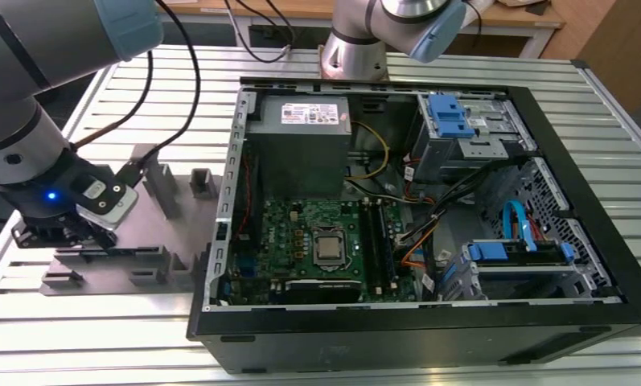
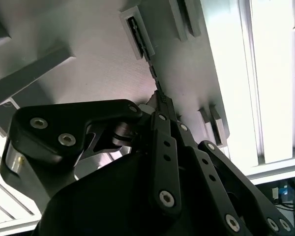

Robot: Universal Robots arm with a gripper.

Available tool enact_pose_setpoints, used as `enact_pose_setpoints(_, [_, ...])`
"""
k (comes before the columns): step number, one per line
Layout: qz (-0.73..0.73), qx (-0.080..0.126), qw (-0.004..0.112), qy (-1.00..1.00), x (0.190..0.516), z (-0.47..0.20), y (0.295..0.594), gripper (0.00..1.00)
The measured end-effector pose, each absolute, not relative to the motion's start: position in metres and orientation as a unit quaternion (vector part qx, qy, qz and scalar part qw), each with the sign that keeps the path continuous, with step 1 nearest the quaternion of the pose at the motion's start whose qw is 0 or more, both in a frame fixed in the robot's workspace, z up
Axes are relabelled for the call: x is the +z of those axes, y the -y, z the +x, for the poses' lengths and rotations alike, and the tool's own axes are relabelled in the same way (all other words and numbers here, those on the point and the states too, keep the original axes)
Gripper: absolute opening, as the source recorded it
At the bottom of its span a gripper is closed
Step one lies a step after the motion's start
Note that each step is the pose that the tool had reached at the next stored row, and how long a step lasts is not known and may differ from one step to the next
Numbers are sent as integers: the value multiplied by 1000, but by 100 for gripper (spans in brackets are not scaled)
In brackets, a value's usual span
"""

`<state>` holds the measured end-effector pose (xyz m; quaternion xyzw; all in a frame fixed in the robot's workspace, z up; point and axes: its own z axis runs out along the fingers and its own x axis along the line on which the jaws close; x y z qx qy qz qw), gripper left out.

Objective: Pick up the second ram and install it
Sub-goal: 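Pick up the second ram and move it above second insertion slot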

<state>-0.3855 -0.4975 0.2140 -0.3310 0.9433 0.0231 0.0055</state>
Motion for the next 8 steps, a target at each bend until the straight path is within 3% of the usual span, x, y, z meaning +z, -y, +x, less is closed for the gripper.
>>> enact_pose_setpoints(8, [-369, 23, 5, -929, 214, -385, 498, 7])
